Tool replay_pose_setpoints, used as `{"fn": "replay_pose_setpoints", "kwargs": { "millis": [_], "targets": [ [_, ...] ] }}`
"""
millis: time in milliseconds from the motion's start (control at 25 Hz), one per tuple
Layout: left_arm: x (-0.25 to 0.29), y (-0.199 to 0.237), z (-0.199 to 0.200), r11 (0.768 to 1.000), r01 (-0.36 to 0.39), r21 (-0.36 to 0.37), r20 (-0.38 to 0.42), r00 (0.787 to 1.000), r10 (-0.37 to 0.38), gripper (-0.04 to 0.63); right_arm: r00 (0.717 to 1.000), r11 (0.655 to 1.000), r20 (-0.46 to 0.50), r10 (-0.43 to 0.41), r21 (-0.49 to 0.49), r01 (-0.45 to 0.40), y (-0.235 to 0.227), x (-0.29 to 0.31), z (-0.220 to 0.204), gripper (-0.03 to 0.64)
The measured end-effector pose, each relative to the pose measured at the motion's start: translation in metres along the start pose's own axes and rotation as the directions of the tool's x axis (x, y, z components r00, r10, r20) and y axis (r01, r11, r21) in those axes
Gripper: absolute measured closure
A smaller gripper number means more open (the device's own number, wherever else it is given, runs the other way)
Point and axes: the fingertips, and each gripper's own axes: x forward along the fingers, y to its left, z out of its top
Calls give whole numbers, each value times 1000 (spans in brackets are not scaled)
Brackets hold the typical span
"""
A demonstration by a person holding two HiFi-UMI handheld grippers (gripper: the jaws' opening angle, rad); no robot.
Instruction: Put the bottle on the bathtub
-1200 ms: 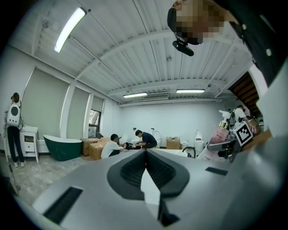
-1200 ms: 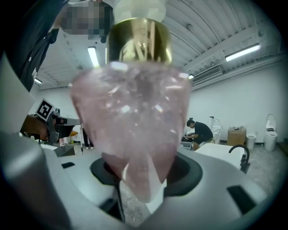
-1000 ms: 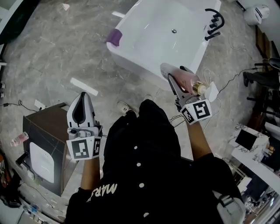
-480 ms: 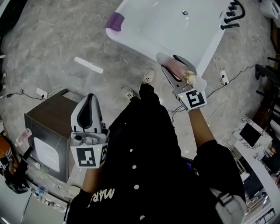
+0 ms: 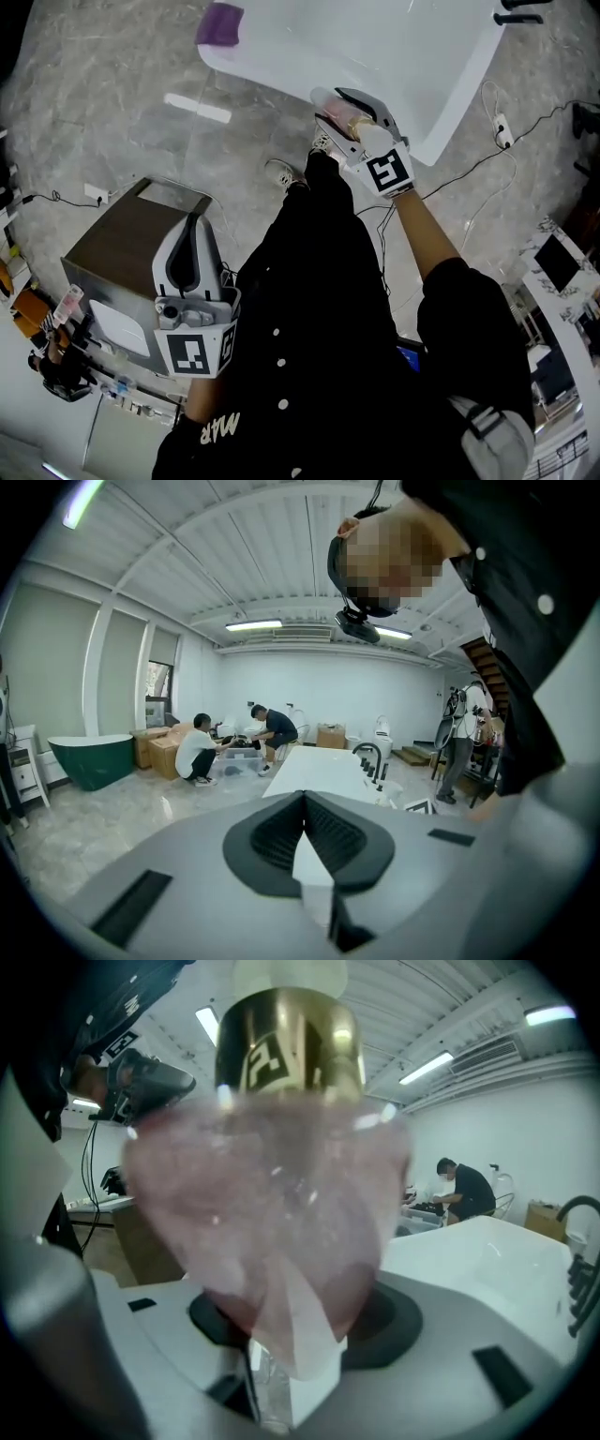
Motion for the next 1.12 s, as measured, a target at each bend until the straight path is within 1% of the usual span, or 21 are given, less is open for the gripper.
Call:
{"fn": "replay_pose_setpoints", "kwargs": {
  "millis": [40, 120, 280, 360, 440, 720, 1120],
  "targets": [
    [2, -2, -2, 1000, 2, 2, -15, 1000, -2, 584, 1000, 1000, -16, 9, 10, -9, 2, 5, -10, 390],
    [8, -5, -6, 1000, 2, 4, -36, 999, -2, 584, 999, 999, -28, 34, -4, -34, 4, 15, -24, 390],
    [16, 0, -13, 1000, -26, -4, -52, 998, 26, 584, 999, 999, -16, 51, -8, -51, 2, 40, -56, 390],
    [16, 3, -17, 999, -41, -11, -65, 997, 41, 584, 997, 998, -54, 57, -11, -58, 5, 48, -75, 390],
    [16, 4, -22, 999, -51, -16, -78, 996, 49, 584, 994, 997, -77, 71, -24, -73, 8, 55, -84, 390],
    [19, 3, -33, 997, -66, -31, -96, 993, 63, 584, 987, 989, -119, 110, -81, -120, 16, 76, -99, 390],
    [23, 6, -39, 997, -60, -44, -100, 993, 56, 584, 990, 990, -67, 124, -65, -128, 17, 84, -95, 385]
  ]
}}
